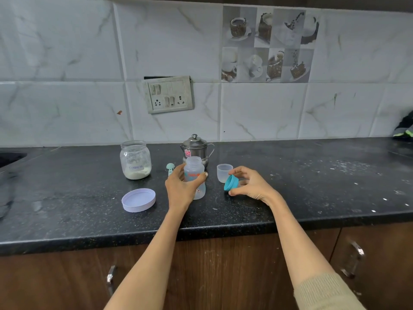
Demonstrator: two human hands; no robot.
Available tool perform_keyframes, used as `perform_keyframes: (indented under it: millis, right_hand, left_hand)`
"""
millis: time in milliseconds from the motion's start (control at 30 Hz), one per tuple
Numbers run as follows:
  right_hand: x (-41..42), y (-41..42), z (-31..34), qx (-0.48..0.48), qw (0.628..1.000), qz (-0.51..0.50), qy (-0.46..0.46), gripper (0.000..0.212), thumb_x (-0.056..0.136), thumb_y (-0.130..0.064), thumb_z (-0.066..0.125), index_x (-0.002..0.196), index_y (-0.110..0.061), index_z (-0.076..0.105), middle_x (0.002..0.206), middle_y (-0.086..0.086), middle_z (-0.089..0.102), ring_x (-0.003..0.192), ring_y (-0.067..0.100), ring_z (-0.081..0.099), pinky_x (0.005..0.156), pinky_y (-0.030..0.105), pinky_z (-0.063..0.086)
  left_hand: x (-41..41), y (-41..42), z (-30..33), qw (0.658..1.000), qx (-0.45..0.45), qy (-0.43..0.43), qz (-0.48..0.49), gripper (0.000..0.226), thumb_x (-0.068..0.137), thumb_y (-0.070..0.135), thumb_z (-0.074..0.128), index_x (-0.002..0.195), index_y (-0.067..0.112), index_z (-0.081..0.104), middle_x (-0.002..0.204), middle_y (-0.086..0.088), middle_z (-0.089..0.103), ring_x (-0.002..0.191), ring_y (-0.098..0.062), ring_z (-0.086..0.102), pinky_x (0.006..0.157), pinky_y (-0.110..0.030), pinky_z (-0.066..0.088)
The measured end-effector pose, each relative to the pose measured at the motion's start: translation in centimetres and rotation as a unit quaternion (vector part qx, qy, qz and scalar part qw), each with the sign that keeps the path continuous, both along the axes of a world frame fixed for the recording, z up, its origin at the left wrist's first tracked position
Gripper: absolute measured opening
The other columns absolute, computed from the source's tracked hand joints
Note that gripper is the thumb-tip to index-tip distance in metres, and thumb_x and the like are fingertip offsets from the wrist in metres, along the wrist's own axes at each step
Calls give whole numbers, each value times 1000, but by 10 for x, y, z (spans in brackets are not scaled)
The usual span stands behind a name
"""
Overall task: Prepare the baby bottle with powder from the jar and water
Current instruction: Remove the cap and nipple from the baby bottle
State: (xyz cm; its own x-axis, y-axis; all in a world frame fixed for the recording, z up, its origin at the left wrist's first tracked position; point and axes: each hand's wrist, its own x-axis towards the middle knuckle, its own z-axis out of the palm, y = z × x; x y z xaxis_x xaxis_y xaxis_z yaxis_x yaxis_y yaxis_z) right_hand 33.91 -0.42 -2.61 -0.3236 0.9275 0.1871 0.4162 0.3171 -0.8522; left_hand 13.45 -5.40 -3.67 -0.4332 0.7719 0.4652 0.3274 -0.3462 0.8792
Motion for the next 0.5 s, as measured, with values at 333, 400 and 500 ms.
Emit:
perform_keyframes:
  millis: [333,400,500]
  right_hand:
    - [6,-2,3,7,999,16,32,57,64,-18,85,113,-27,58,117,-1,59,105,17,59,84,27,51]
    - [8,-3,4,9,999,11,42,55,63,-19,86,111,-27,60,114,0,62,101,18,62,78,26,54]
    - [8,-5,15,24,998,10,49,49,63,-20,85,105,-27,62,111,1,64,98,19,65,72,23,54]
  left_hand:
    - [2,-2,1,1000,-17,-14,12,55,65,32,83,112,12,63,107,0,68,94,-11,62,65,-8,44]
    - [3,-3,2,1000,-14,-17,9,63,63,35,85,116,13,60,111,-2,67,99,-12,63,72,-10,46]
    - [7,-6,5,1000,1,-24,8,94,58,42,87,137,15,43,136,-2,53,123,-15,51,98,-22,41]
